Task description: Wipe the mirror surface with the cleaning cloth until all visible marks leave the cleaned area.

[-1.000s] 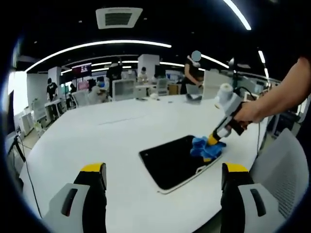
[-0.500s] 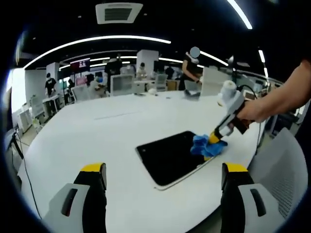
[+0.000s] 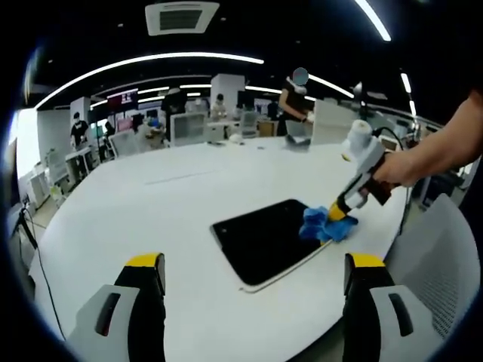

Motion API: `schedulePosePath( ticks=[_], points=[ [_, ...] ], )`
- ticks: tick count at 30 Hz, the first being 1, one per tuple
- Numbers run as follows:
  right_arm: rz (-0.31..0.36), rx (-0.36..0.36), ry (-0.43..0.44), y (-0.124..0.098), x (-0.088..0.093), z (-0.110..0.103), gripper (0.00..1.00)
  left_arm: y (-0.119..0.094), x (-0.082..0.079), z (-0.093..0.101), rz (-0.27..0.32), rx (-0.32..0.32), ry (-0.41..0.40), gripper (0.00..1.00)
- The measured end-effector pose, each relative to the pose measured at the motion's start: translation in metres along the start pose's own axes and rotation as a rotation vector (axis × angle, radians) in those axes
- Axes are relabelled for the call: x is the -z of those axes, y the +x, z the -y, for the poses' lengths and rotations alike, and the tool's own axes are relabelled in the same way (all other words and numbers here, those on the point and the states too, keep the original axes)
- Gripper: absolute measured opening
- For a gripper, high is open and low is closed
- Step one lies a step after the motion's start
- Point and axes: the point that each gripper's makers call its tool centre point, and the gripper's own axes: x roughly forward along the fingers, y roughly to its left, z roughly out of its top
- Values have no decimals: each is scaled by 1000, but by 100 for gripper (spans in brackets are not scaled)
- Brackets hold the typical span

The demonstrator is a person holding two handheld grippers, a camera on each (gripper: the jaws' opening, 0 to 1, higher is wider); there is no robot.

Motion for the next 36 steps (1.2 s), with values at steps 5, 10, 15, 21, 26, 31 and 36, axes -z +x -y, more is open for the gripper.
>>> schedulePosePath(
  ticks=[5,10,15,21,26,31,36],
  points=[
    [3,-8,14,-2,5,-3,1,0,0,-2,-2,-10,2,99],
    [13,-7,18,-3,6,-4,1,0,1,-1,-8,-8,7,99],
    [16,-11,20,-4,9,-7,1,-1,1,-2,-4,-10,10,99],
    [19,-6,12,-4,10,-8,1,0,0,-3,1,-13,5,99],
    [14,-6,12,-4,10,-8,1,0,1,-2,0,-14,6,99],
    [13,-1,8,-4,9,-8,1,0,0,-2,2,-14,6,99],
    [6,1,-3,-3,7,-13,1,0,0,-2,4,-11,-1,99]
  ],
)
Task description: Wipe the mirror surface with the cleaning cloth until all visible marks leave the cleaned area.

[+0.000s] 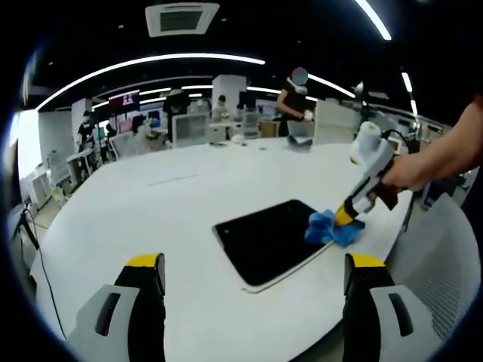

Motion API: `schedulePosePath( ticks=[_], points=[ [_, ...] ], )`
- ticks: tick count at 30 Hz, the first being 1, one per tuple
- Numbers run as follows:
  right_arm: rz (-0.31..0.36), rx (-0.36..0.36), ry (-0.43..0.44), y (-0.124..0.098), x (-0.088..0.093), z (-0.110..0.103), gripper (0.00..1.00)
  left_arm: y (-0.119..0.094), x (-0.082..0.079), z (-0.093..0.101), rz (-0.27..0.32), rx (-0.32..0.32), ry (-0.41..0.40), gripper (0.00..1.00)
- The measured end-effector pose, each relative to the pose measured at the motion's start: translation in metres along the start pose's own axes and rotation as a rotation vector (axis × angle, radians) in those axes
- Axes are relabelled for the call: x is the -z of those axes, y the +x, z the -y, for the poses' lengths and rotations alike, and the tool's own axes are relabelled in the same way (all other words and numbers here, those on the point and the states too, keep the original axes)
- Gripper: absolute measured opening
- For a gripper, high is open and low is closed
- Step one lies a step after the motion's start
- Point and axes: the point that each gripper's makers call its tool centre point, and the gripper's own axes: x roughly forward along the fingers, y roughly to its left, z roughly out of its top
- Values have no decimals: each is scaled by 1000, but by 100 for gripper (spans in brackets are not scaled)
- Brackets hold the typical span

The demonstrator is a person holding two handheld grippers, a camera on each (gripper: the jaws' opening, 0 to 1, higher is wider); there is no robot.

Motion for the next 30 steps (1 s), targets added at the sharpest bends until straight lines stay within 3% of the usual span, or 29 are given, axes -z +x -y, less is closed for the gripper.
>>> schedulePosePath(
  ticks=[30],
  points=[
    [-3,-13,-56,11,-13,-22,1,2,5,3,-19,12,23,99]
  ],
)
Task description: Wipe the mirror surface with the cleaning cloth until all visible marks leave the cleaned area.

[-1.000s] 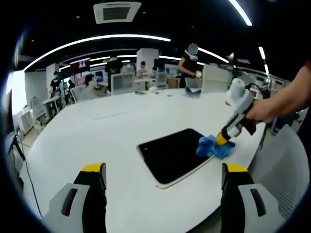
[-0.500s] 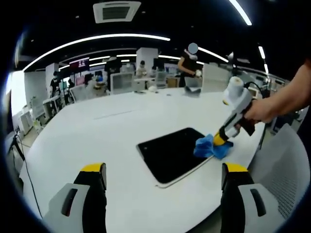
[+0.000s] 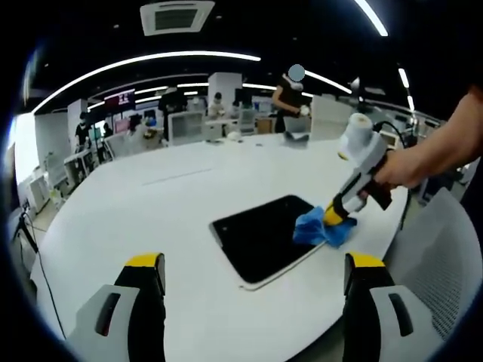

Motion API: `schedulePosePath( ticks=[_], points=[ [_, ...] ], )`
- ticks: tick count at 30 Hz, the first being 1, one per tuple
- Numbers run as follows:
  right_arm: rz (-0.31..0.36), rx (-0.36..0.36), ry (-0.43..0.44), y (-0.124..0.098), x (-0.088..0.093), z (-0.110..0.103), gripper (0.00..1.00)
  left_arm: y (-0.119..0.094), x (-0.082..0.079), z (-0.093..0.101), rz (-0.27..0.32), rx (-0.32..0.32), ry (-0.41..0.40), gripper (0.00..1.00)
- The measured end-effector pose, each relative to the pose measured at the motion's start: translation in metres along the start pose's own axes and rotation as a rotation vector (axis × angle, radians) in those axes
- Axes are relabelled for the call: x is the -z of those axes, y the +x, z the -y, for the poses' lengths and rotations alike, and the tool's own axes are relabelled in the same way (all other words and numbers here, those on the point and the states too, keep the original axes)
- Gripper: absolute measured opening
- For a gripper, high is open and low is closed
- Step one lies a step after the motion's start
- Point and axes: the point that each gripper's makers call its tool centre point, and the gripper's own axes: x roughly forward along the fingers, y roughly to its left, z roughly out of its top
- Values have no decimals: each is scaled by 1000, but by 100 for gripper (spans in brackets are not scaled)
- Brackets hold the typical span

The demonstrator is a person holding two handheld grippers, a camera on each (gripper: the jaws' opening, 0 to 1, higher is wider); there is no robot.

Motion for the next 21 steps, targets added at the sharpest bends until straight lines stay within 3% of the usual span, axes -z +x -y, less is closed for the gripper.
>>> schedulePosePath(
  ticks=[21],
  points=[
    [-15,-20,-65,11,-17,-22,1,0,0,0,-3,0,10,99]
  ],
)
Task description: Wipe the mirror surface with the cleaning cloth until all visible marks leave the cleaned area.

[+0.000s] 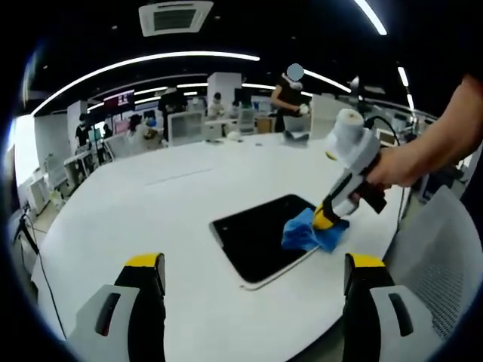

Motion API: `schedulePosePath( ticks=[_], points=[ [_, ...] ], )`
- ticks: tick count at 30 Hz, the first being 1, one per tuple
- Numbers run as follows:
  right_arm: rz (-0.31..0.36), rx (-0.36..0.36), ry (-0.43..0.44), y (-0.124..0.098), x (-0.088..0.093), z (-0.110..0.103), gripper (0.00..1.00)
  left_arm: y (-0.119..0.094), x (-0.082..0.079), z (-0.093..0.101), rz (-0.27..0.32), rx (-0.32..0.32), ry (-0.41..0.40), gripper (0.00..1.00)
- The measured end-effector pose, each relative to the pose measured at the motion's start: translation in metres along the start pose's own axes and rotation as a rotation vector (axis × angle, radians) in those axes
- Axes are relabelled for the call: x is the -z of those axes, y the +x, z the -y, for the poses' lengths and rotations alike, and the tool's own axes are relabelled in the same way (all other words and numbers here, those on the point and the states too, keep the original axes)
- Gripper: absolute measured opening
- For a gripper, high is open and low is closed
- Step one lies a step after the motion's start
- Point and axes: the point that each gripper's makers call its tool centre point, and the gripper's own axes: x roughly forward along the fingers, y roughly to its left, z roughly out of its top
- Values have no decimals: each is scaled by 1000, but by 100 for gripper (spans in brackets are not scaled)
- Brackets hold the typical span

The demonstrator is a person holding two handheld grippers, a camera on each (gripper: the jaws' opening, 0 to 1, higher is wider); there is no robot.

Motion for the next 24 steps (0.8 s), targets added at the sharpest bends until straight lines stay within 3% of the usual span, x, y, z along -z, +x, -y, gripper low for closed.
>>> schedulePosePath(
  ticks=[24],
  points=[
    [14,-25,-35,15,-23,-27,1,3,5,-3,-8,-2,21,99]
  ],
)
